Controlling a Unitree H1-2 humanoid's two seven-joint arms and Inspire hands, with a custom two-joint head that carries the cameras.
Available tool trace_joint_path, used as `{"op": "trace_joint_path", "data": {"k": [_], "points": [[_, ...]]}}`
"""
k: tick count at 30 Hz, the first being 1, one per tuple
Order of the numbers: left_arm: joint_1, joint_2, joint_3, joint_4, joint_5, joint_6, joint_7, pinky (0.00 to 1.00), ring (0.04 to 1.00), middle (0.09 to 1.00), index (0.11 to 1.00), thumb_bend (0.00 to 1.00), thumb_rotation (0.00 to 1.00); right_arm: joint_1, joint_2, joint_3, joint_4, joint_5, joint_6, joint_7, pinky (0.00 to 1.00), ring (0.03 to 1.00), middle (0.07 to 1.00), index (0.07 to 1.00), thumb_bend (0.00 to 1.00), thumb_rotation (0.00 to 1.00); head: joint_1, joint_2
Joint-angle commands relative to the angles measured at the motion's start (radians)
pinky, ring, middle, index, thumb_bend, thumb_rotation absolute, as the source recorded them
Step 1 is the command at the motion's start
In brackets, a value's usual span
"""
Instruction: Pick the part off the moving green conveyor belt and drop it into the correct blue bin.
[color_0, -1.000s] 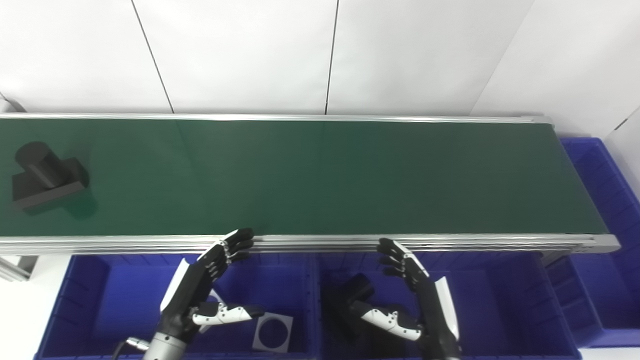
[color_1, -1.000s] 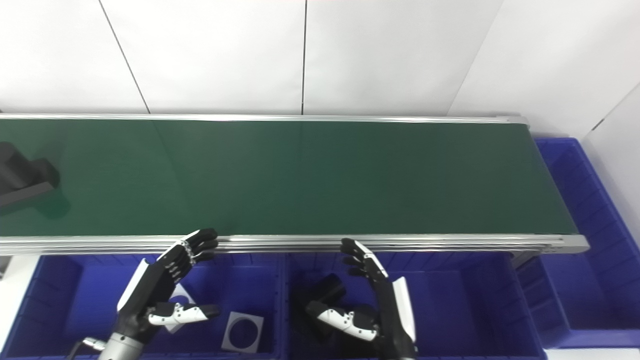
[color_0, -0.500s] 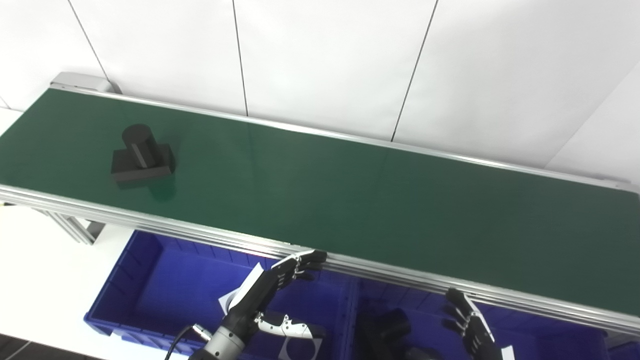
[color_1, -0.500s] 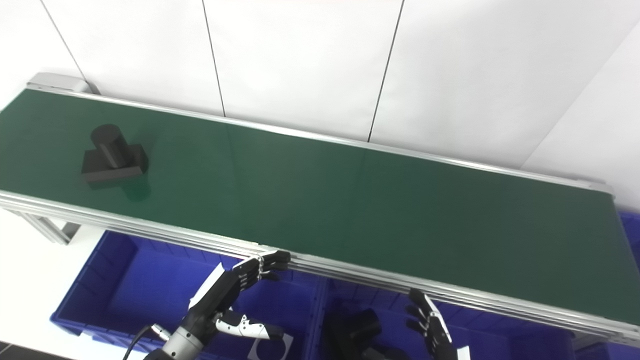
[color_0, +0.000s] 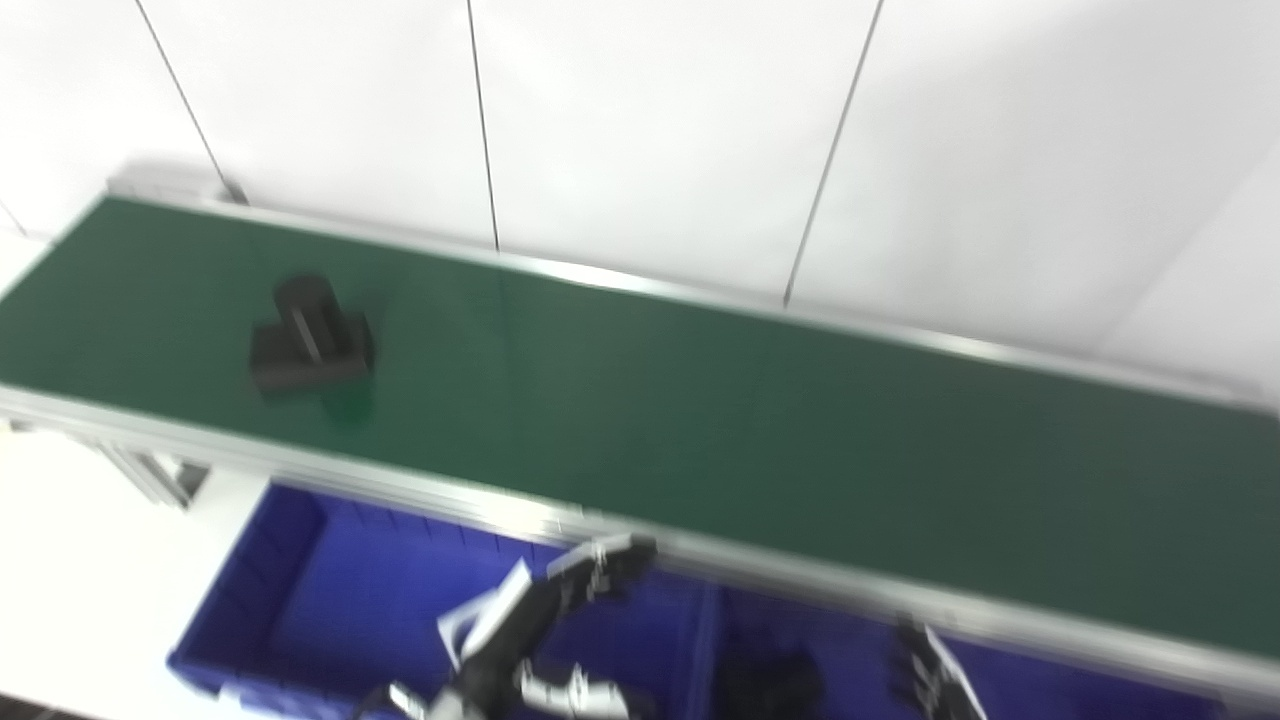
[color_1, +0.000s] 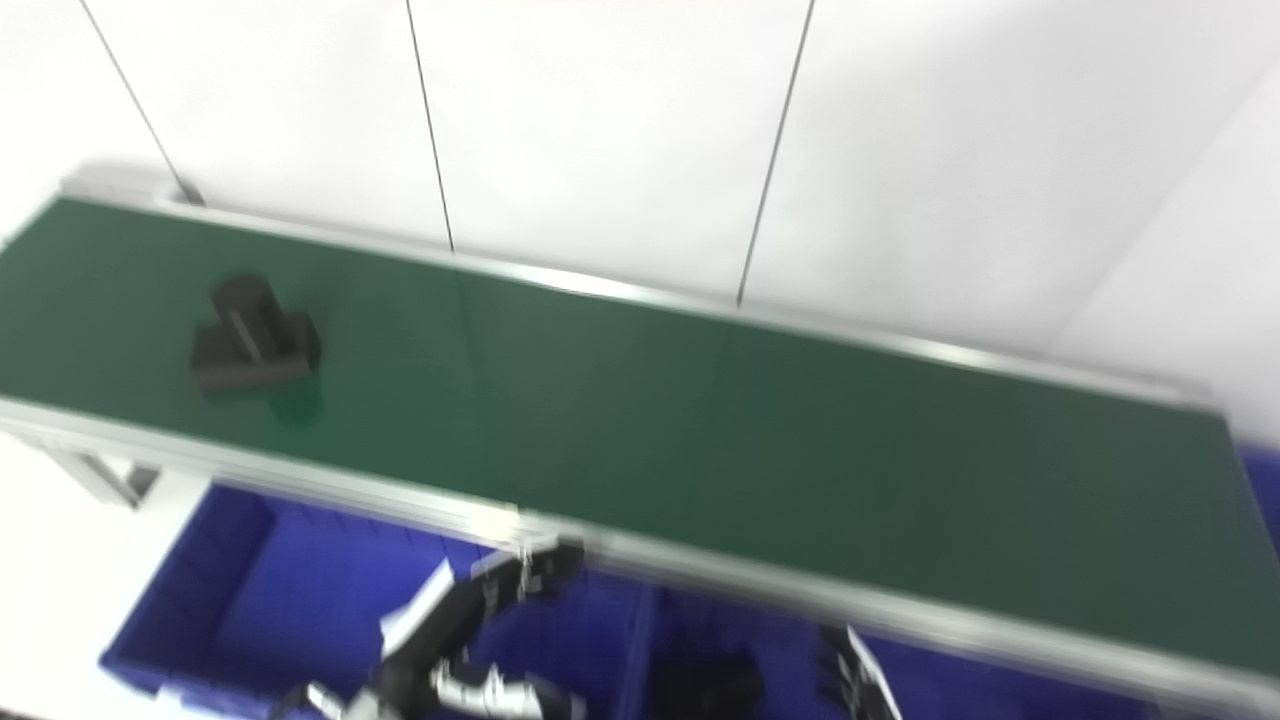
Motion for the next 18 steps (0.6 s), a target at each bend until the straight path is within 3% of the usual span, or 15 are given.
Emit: {"op": "trace_joint_path", "data": {"k": [1,12,18], "points": [[-0.022,0.002,-0.008,-0.006,-0.004,-0.043,0.022,0.73,0.797,0.826,0.805,0.89,0.18,-0.006,-0.005,0.004,-0.002,0.013,-0.061,-0.008,0.76,0.824,0.870,0.863,0.74,0.18,0.001,0.000],[-0.030,0.001,-0.018,0.011,-0.008,-0.043,0.031,0.71,0.785,0.817,0.786,0.92,0.17,-0.009,-0.004,0.003,0.011,0.021,-0.061,-0.015,0.77,0.853,0.880,0.867,0.73,0.16,0.029,-0.028],[-0.033,0.003,-0.026,0.014,0.002,-0.043,0.047,0.70,0.777,0.814,0.784,0.93,0.17,-0.012,-0.017,0.016,0.012,0.044,-0.062,-0.015,0.80,0.863,0.889,0.881,0.70,0.09,0.031,-0.026]]}}
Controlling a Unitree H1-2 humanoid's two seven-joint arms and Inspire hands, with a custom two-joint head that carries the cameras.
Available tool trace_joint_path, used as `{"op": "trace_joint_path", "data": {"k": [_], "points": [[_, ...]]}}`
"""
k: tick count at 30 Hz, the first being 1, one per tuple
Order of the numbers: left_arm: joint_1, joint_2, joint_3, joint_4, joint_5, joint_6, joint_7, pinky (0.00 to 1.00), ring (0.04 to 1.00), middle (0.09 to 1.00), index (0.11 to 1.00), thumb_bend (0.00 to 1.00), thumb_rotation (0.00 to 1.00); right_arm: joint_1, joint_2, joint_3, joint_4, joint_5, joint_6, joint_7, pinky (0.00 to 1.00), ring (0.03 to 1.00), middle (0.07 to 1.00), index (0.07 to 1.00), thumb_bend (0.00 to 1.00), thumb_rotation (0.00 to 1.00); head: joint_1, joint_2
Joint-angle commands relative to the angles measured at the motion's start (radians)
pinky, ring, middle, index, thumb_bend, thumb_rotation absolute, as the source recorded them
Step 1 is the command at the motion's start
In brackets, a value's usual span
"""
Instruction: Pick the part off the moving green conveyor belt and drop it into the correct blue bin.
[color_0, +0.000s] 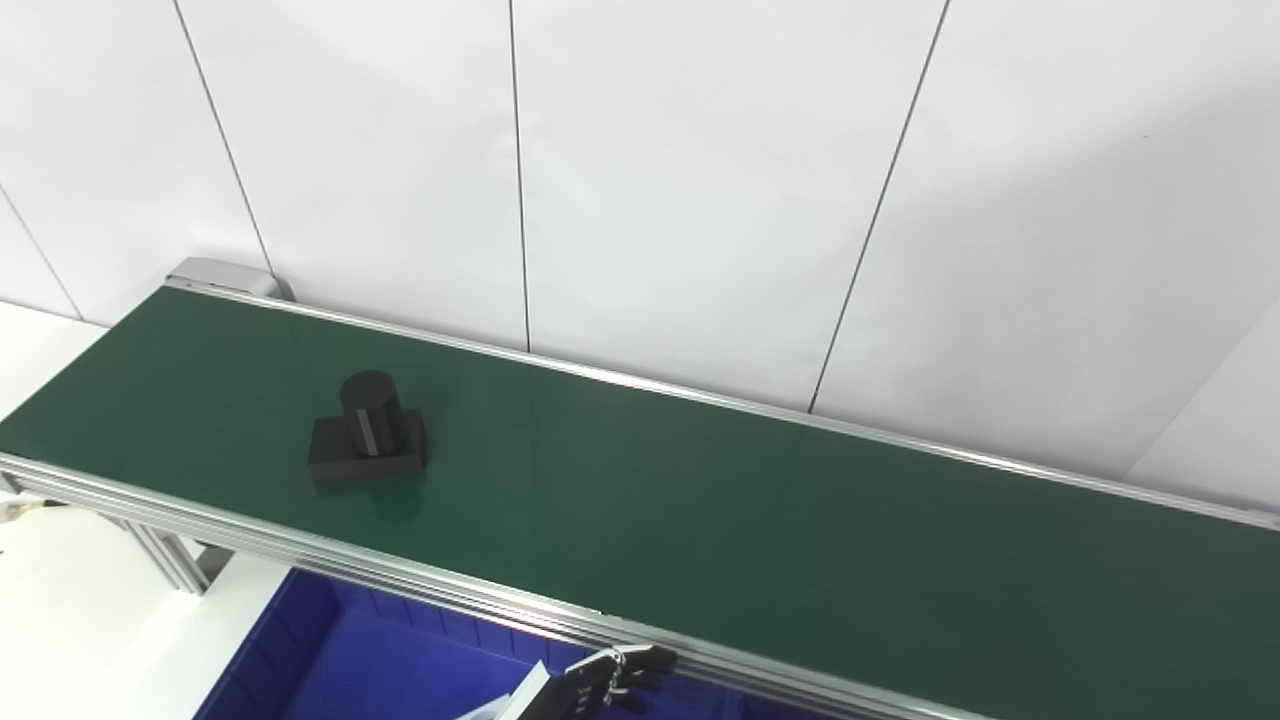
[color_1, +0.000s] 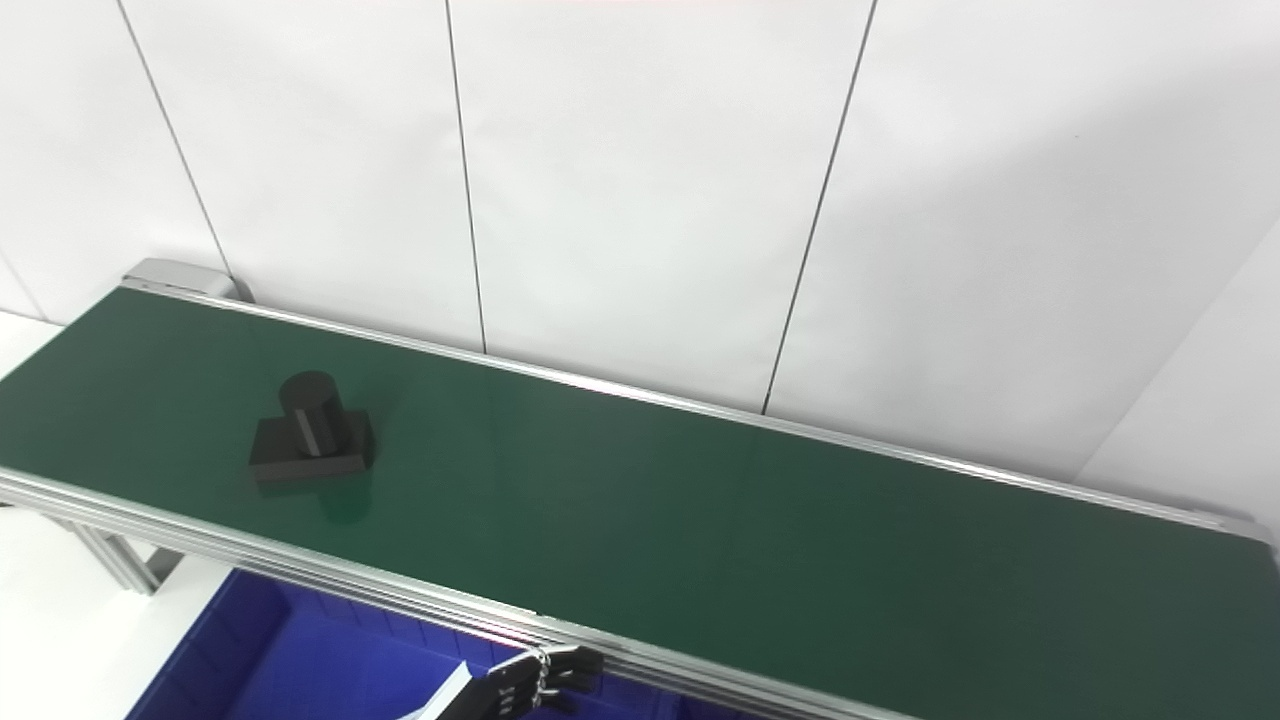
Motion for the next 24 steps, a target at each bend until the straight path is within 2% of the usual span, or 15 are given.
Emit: {"op": "trace_joint_path", "data": {"k": [1,10,14,16,20,24], "points": [[-0.018,0.002,-0.008,-0.010,-0.001,-0.043,0.017,0.70,0.777,0.813,0.784,0.93,0.17,-0.003,-0.008,0.004,-0.017,0.005,-0.060,-0.009,0.80,0.862,0.890,0.883,0.69,0.08,0.000,0.000],[-0.017,0.001,-0.021,-0.010,0.000,-0.043,0.031,0.71,0.783,0.815,0.784,0.93,0.16,-0.001,-0.030,0.020,-0.026,0.006,-0.060,-0.047,0.81,0.830,0.867,0.877,0.70,0.07,0.010,0.002],[-0.021,-0.001,-0.029,-0.007,0.004,-0.043,0.041,0.71,0.780,0.813,0.783,0.93,0.16,0.003,-0.040,0.023,-0.060,0.061,-0.060,-0.037,0.85,0.844,0.870,0.890,0.70,0.02,0.017,0.005],[-0.025,-0.004,-0.032,-0.001,0.003,-0.043,0.045,0.71,0.780,0.812,0.783,0.94,0.15,0.003,-0.046,0.022,-0.077,0.048,-0.060,-0.052,0.79,0.829,0.865,0.880,0.68,0.06,0.021,0.003],[-0.033,-0.007,-0.041,0.009,0.004,-0.043,0.055,0.71,0.780,0.811,0.782,0.93,0.14,-0.015,-0.056,0.018,-0.111,0.032,-0.060,-0.074,0.77,0.818,0.859,0.867,0.69,0.05,0.025,-0.002],[-0.042,-0.009,-0.049,0.019,0.010,-0.043,0.073,0.70,0.776,0.807,0.780,0.94,0.14,-0.051,-0.065,0.009,-0.151,0.029,-0.060,-0.066,0.85,0.798,0.835,0.869,0.72,0.02,0.029,-0.005]]}}
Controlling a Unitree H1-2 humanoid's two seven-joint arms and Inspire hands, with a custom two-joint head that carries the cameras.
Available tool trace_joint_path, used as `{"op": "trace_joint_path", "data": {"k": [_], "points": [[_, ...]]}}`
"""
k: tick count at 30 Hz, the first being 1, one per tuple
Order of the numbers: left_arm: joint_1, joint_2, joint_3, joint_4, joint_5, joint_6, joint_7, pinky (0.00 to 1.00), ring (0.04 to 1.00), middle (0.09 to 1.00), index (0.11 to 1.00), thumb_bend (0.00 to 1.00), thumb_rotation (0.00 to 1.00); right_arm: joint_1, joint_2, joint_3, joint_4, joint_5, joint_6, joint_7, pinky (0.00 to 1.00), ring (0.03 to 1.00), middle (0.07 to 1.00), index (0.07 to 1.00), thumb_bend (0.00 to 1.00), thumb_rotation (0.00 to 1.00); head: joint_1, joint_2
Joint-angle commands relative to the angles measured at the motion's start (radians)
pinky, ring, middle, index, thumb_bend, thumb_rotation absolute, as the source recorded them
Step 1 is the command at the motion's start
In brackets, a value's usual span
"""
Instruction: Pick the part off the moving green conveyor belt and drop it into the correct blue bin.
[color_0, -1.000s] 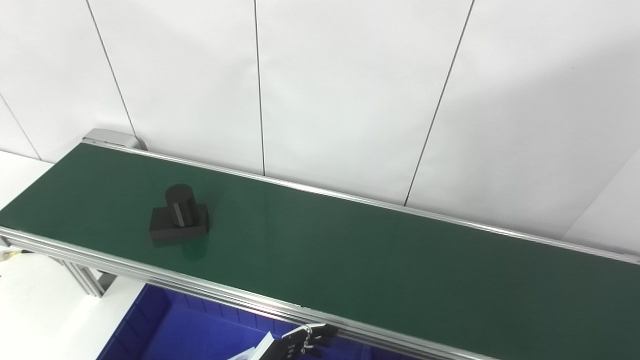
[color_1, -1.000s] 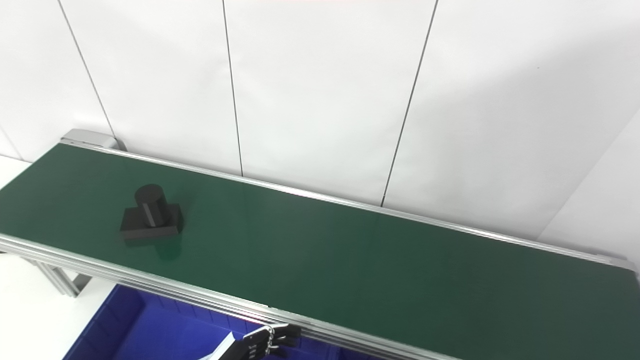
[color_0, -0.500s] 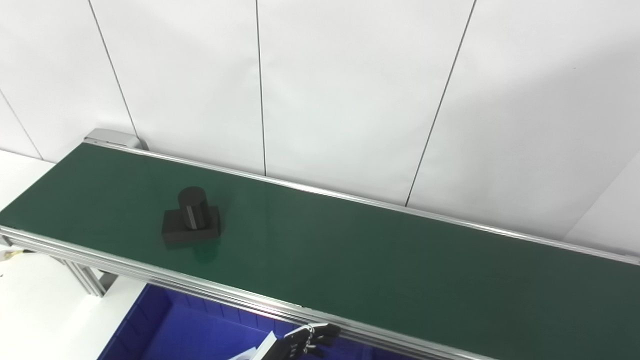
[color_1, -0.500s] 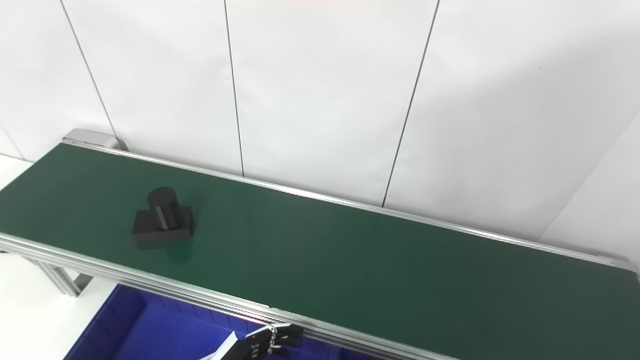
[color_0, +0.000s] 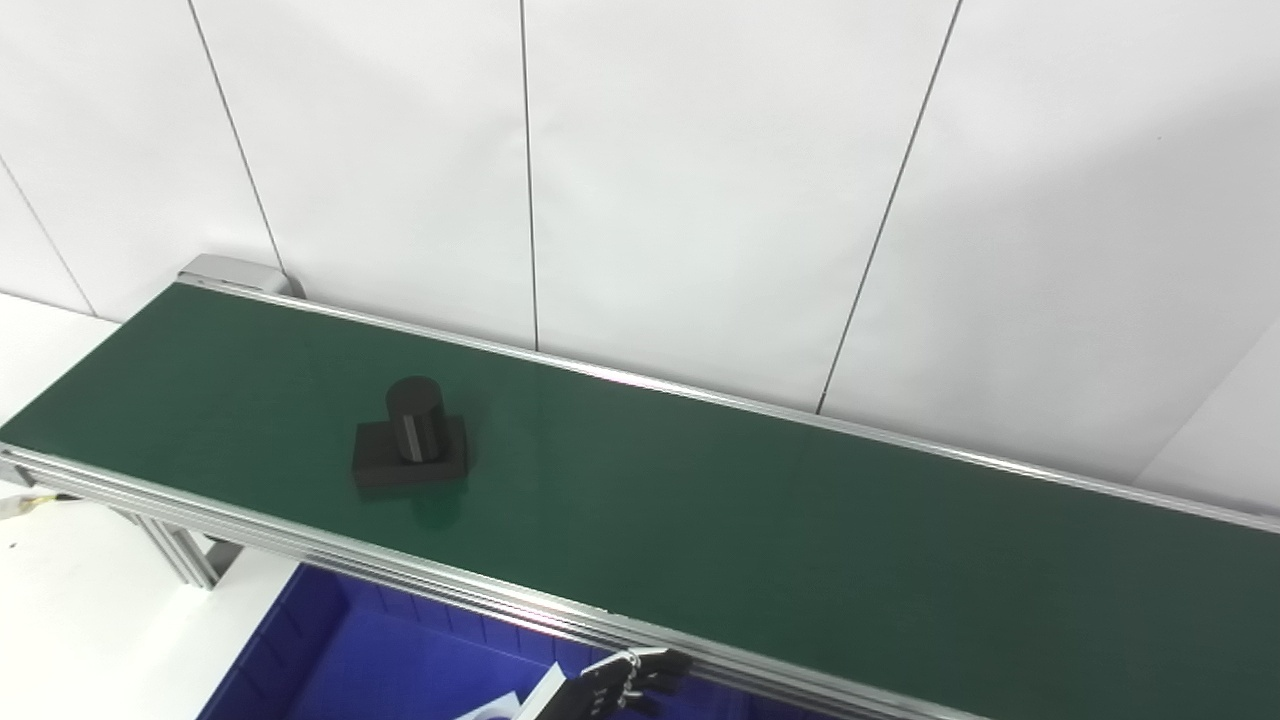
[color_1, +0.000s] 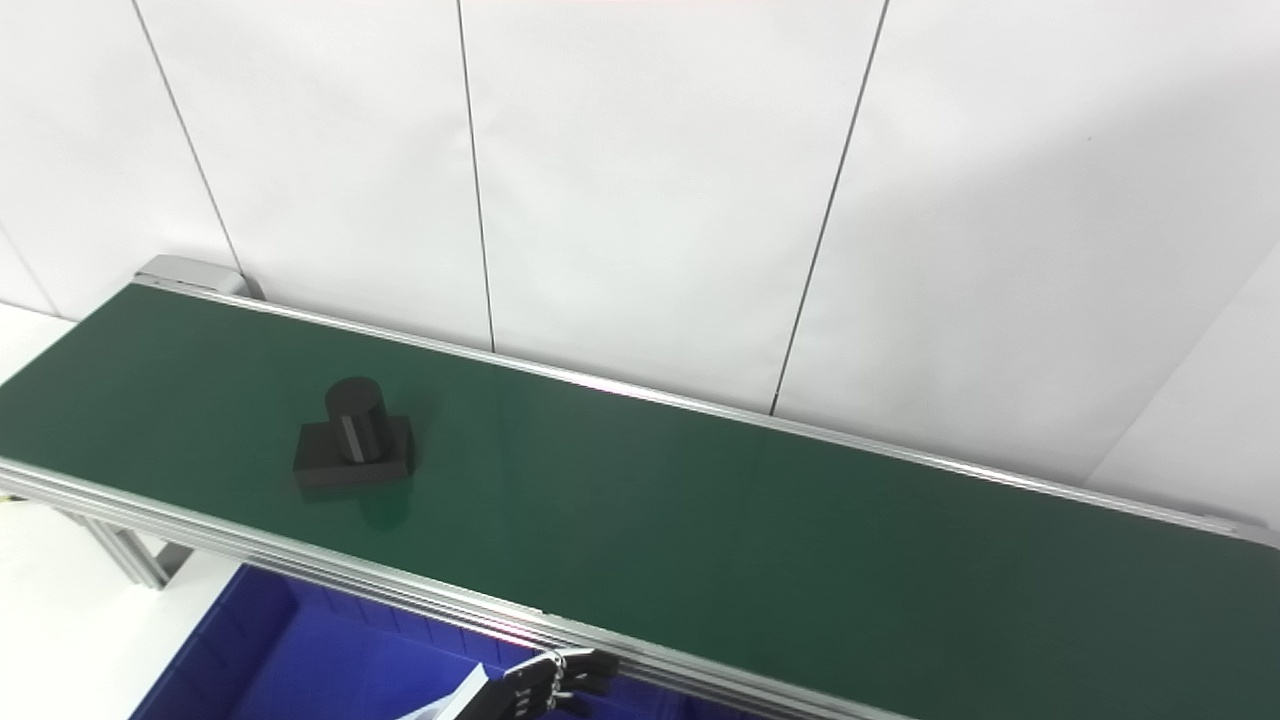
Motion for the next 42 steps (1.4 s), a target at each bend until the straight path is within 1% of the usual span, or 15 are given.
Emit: {"op": "trace_joint_path", "data": {"k": [1,2,5,9,14,16,18,20,21,23,27,31,36,37,42], "points": [[-0.026,-0.007,-0.009,-0.013,0.008,-0.043,0.023,0.70,0.775,0.807,0.780,0.94,0.15,-0.027,-0.007,-0.012,-0.058,-0.011,-0.059,0.000,0.82,0.787,0.817,0.862,0.73,0.06,0.003,0.000],[-0.029,-0.006,-0.012,-0.010,0.009,-0.043,0.025,0.70,0.777,0.809,0.781,0.93,0.15,-0.043,-0.007,-0.018,-0.066,-0.028,-0.059,-0.003,0.79,0.778,0.808,0.854,0.74,0.12,0.003,-0.002],[-0.035,-0.004,-0.018,-0.004,0.009,-0.043,0.029,0.70,0.780,0.812,0.783,0.93,0.15,-0.081,-0.004,-0.032,-0.083,-0.042,-0.059,-0.001,0.73,0.761,0.793,0.836,0.77,0.20,0.003,-0.003],[-0.043,0.001,-0.027,0.003,0.015,-0.043,0.041,0.70,0.776,0.810,0.782,0.94,0.16,-0.130,0.006,-0.050,-0.108,-0.043,-0.053,0.013,0.69,0.753,0.789,0.823,0.80,0.28,-0.002,-0.004],[-0.058,0.007,-0.040,0.015,0.018,-0.043,0.053,0.70,0.774,0.812,0.780,0.94,0.16,-0.197,0.013,-0.068,-0.162,-0.041,0.024,0.051,0.67,0.762,0.811,0.829,0.80,0.32,-0.012,-0.001],[-0.064,0.009,-0.044,0.021,0.017,-0.042,0.056,0.70,0.776,0.813,0.779,0.94,0.15,-0.218,0.012,-0.070,-0.176,-0.027,0.057,0.073,0.70,0.778,0.819,0.839,0.81,0.37,-0.015,0.001],[-0.072,0.016,-0.054,0.025,0.024,-0.042,0.060,0.69,0.772,0.805,0.774,0.94,0.15,-0.249,0.015,-0.071,-0.189,-0.022,0.092,0.091,0.70,0.769,0.811,0.836,0.83,0.39,-0.019,-0.001],[-0.079,0.021,-0.060,0.028,0.023,-0.042,0.063,0.69,0.766,0.799,0.770,0.94,0.15,-0.278,0.020,-0.073,-0.198,-0.039,0.123,0.101,0.68,0.757,0.800,0.829,0.84,0.39,-0.024,-0.001],[-0.080,0.020,-0.055,0.032,0.013,-0.042,0.059,0.69,0.770,0.805,0.774,0.93,0.16,-0.296,0.022,-0.073,-0.200,-0.052,0.141,0.108,0.68,0.753,0.795,0.823,0.84,0.38,-0.027,0.000],[-0.083,0.017,-0.050,0.038,-0.003,-0.042,0.056,0.69,0.774,0.810,0.776,0.94,0.16,-0.326,0.025,-0.072,-0.200,-0.075,0.170,0.117,0.67,0.745,0.790,0.822,0.82,0.38,-0.028,0.000],[-0.086,0.023,-0.050,0.039,-0.009,-0.043,0.055,0.69,0.773,0.805,0.775,0.94,0.17,-0.376,0.028,-0.074,-0.194,-0.126,0.196,0.127,0.67,0.728,0.778,0.817,0.81,0.36,-0.029,0.001],[-0.080,0.034,-0.048,0.023,-0.014,-0.043,0.049,0.69,0.772,0.805,0.774,0.94,0.16,-0.425,0.030,-0.071,-0.204,-0.158,0.253,0.147,0.68,0.721,0.771,0.812,0.79,0.33,-0.027,0.003],[-0.053,0.043,-0.040,-0.008,-0.037,-0.043,0.030,0.68,0.765,0.804,0.766,0.94,0.15,-0.488,0.035,-0.063,-0.210,-0.170,0.340,0.183,0.69,0.725,0.772,0.819,0.79,0.31,-0.033,0.009],[-0.047,0.044,-0.040,-0.015,-0.039,-0.043,0.027,0.68,0.766,0.806,0.765,0.94,0.14,-0.500,0.035,-0.060,-0.209,-0.171,0.358,0.192,0.70,0.735,0.777,0.821,0.79,0.32,-0.034,0.010],[-0.024,0.041,-0.038,-0.035,-0.048,-0.043,0.009,0.69,0.772,0.807,0.762,0.95,0.14,-0.562,0.035,-0.044,-0.178,-0.196,0.419,0.218,0.69,0.747,0.779,0.818,0.81,0.32,-0.051,0.018]]}}
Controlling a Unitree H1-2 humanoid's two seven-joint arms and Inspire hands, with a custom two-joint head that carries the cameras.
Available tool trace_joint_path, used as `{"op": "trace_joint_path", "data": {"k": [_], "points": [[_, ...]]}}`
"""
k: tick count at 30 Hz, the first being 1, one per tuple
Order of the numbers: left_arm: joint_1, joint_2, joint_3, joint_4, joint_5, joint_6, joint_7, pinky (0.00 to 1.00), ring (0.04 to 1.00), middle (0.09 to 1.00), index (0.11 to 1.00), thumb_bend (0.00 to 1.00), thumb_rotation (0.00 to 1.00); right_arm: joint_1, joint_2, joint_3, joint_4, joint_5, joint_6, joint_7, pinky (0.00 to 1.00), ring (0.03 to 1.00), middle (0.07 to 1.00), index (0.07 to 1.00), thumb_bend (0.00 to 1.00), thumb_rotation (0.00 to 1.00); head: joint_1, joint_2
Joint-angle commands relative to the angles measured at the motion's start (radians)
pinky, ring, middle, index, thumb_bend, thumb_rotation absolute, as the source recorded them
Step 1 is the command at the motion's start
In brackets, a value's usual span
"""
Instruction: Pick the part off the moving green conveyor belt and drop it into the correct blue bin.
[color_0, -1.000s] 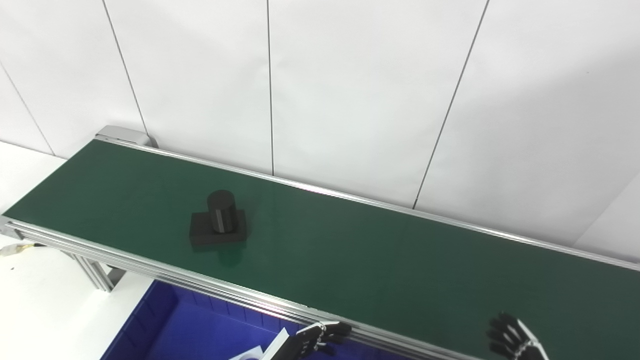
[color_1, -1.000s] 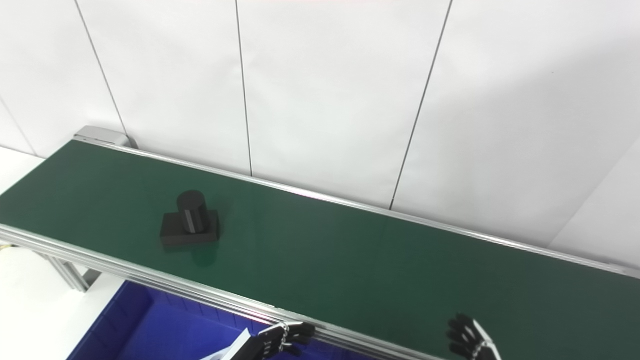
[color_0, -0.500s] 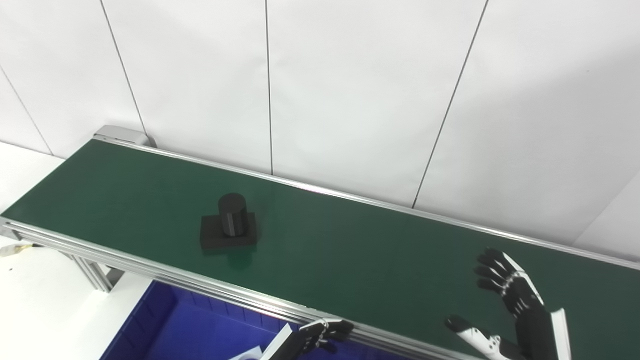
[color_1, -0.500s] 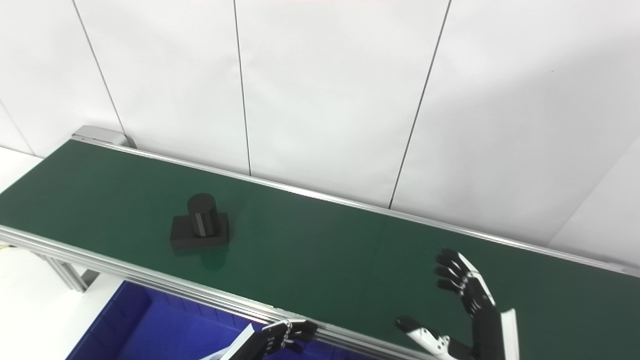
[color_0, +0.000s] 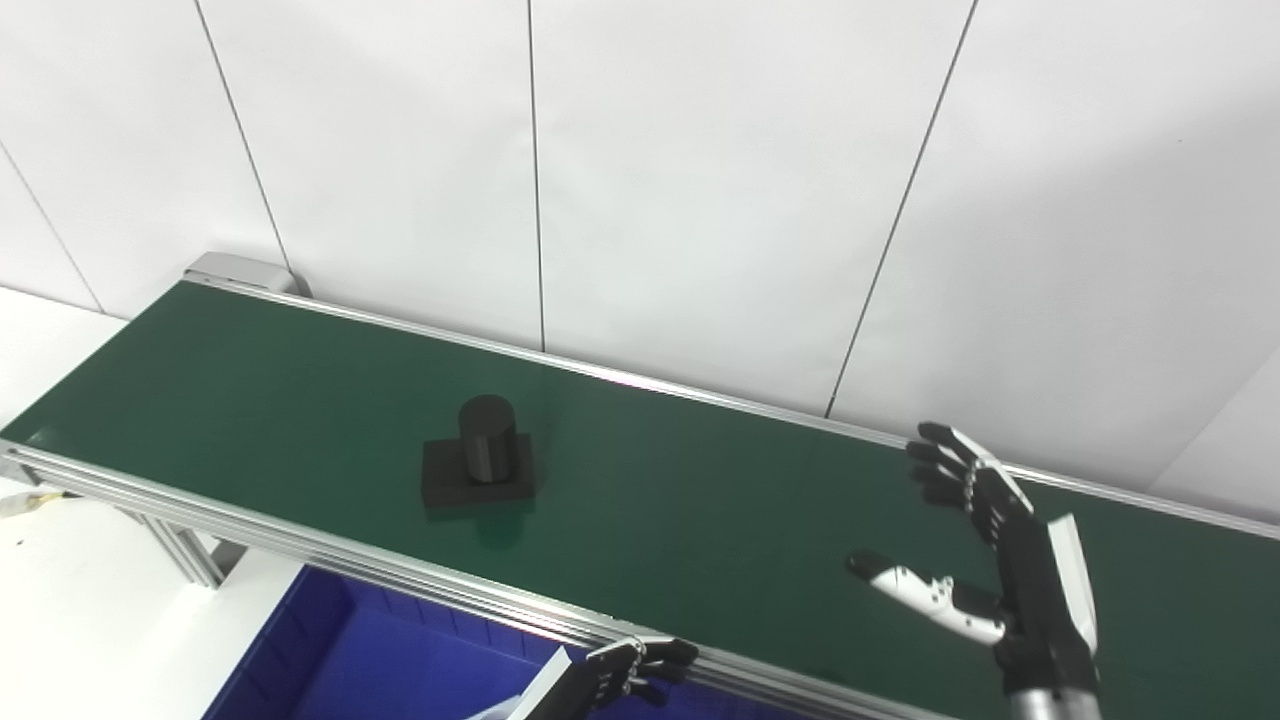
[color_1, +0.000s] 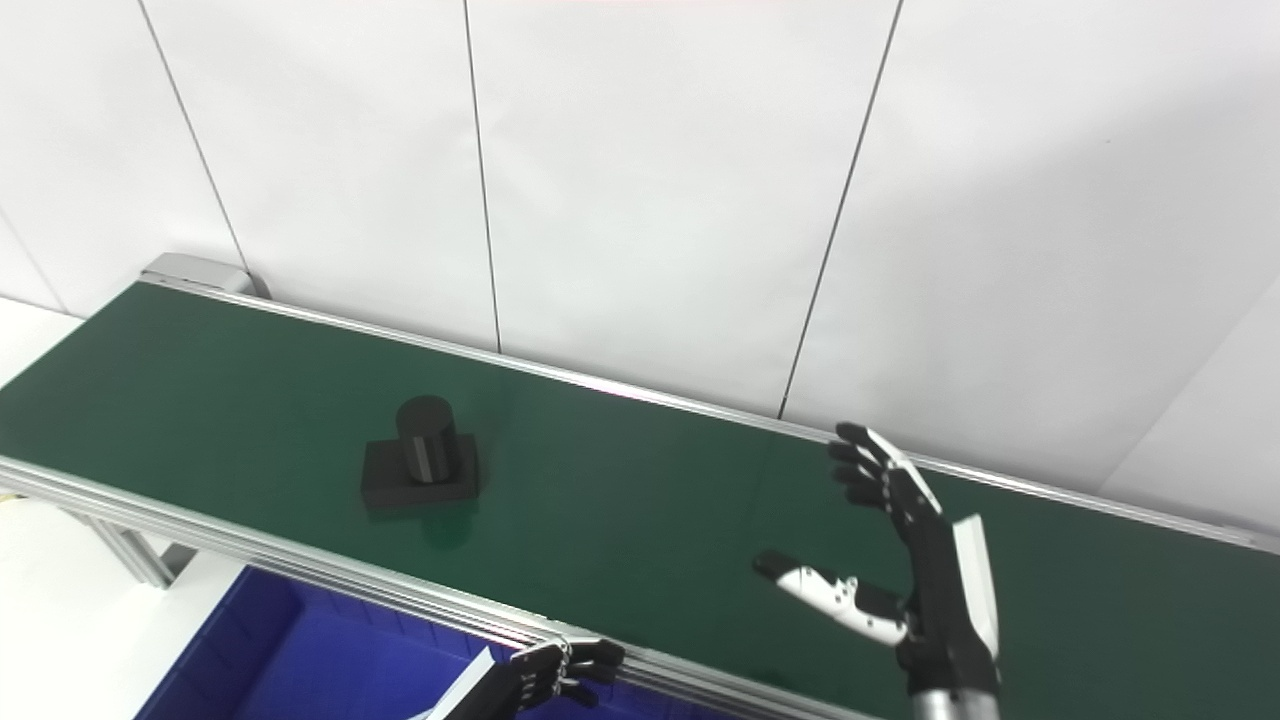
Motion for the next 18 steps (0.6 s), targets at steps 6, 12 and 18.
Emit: {"op": "trace_joint_path", "data": {"k": [6,12,18], "points": [[-0.001,0.005,-0.004,-0.036,0.005,-0.039,-0.021,0.67,0.765,0.808,0.765,0.94,0.14,-0.120,0.016,0.037,0.070,-0.053,0.048,0.018,0.66,0.731,0.776,0.818,0.83,0.39,-0.048,0.016],[-0.004,0.011,-0.004,-0.033,-0.007,-0.038,-0.042,0.67,0.770,0.810,0.774,0.94,0.16,-0.187,0.047,0.068,0.134,-0.085,0.065,0.012,0.68,0.735,0.779,0.816,0.85,0.39,-0.115,0.038],[-0.001,0.012,0.013,-0.041,-0.033,-0.039,-0.081,0.69,0.782,0.817,0.781,0.93,0.15,-0.234,0.085,0.100,0.167,-0.144,0.114,0.004,0.69,0.737,0.773,0.816,0.85,0.40,-0.203,0.069]]}}
